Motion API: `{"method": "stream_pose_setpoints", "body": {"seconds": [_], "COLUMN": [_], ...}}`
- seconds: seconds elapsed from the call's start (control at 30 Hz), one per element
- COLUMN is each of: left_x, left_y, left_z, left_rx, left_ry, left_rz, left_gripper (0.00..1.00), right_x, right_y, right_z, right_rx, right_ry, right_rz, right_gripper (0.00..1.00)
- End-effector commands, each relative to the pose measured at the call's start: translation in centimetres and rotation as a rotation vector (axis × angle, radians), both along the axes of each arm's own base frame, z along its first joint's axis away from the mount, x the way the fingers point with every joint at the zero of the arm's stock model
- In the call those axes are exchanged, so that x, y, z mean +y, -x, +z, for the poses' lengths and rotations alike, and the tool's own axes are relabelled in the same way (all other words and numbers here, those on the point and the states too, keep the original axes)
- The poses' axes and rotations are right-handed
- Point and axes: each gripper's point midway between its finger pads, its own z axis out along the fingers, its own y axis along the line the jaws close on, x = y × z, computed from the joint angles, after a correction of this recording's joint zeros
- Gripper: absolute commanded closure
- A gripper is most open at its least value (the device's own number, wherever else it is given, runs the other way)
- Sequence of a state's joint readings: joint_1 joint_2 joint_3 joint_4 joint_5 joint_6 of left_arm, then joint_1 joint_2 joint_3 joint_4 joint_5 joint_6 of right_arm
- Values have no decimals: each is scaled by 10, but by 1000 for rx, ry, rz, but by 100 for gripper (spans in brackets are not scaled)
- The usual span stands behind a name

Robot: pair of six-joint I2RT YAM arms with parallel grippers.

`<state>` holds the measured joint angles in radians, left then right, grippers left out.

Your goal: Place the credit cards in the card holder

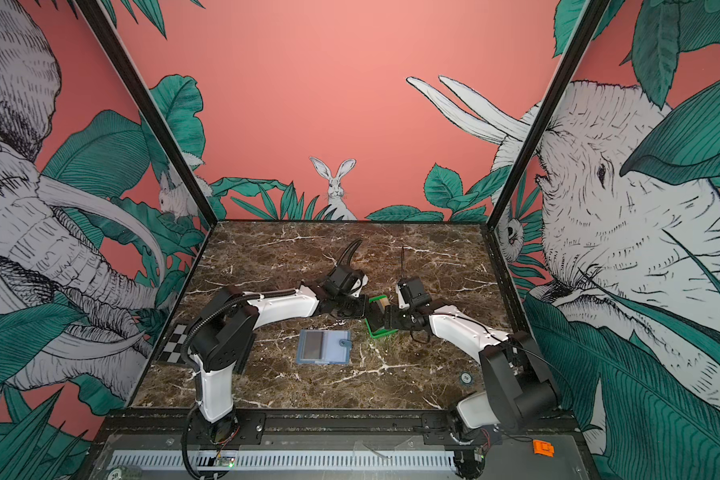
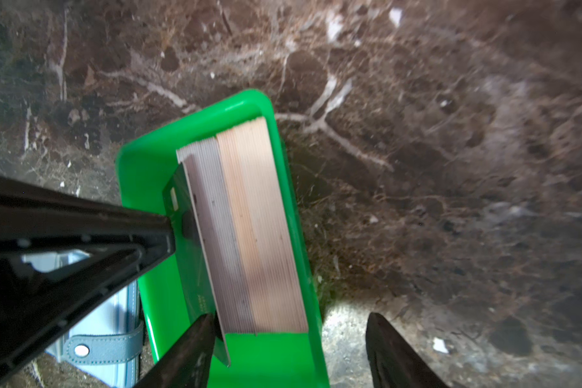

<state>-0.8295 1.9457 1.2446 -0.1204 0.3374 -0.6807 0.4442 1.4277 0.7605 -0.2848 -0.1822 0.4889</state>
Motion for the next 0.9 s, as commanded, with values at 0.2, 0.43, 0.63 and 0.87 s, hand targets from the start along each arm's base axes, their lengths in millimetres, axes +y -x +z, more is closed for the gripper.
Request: {"method": "stream_pose_setpoints", "body": {"seconds": [0.2, 0.43, 0.63, 0.87], "left_x": [-6, -8, -9, -6], "left_y": [12, 11, 11, 10], "left_z": [-8, -12, -12, 3], "left_rx": [18, 27, 23, -22], "left_ry": [-15, -16, -13, -4], "left_rz": [-46, -45, -50, -63], "left_gripper": [86, 86, 86, 86], "right_x": [-2, 3, 11, 12], "right_y": [-13, -13, -3, 9], "right_z": [11, 18, 22, -7], "right_rx": [-27, -36, -20, 60], "right_ry": [26, 2, -46, -41], "right_rz": [4, 19, 67, 90], "right_gripper": [30, 30, 29, 27]}}
